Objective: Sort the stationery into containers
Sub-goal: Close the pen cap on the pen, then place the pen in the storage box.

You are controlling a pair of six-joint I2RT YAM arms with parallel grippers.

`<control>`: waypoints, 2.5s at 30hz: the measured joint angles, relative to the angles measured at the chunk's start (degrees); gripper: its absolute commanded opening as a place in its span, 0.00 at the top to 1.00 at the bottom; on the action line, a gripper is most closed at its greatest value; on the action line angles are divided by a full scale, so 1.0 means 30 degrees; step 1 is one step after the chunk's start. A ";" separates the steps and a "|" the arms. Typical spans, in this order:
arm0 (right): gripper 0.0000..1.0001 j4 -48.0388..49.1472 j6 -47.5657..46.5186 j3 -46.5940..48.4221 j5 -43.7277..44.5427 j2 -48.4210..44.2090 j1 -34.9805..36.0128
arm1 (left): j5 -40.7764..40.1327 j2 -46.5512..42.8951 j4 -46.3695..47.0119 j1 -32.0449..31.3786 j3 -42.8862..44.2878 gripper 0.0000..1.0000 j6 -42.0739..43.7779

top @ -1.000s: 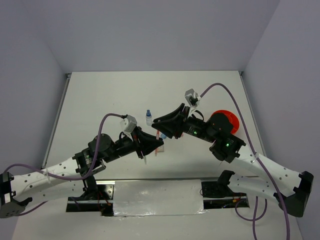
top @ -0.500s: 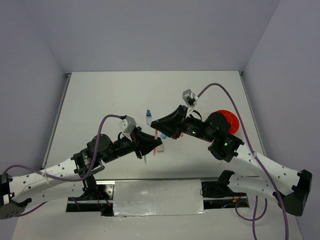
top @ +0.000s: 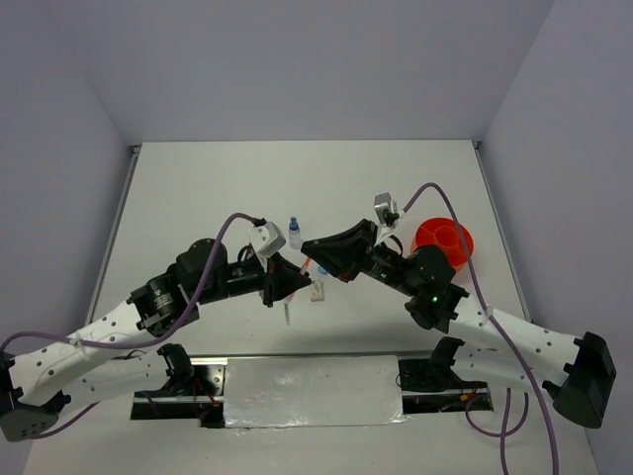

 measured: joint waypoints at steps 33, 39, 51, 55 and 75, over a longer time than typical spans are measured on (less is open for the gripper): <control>0.81 0.5931 0.1486 -0.0787 0.3045 0.3810 0.0758 | 0.5071 0.1268 -0.4459 0.4758 0.2630 1.00 -0.0029; 0.66 0.2353 0.1180 -0.0291 0.2208 0.2586 0.1530 | 0.5319 -0.0430 -0.0277 0.5005 0.0393 1.00 -0.0656; 0.68 -0.0627 0.0605 0.0525 0.2273 0.1865 0.1690 | 0.5625 -0.1115 0.3228 0.5027 -0.2033 1.00 -0.1880; 0.67 -0.0648 0.0525 0.1049 0.2390 0.2098 0.1683 | 0.5821 -0.1122 0.4044 0.5136 -0.2098 1.00 -0.2222; 1.00 -0.2637 -0.1027 0.2688 0.2091 0.3337 0.1384 | 0.5246 -0.1129 0.4510 0.5275 -0.2973 0.12 -0.2936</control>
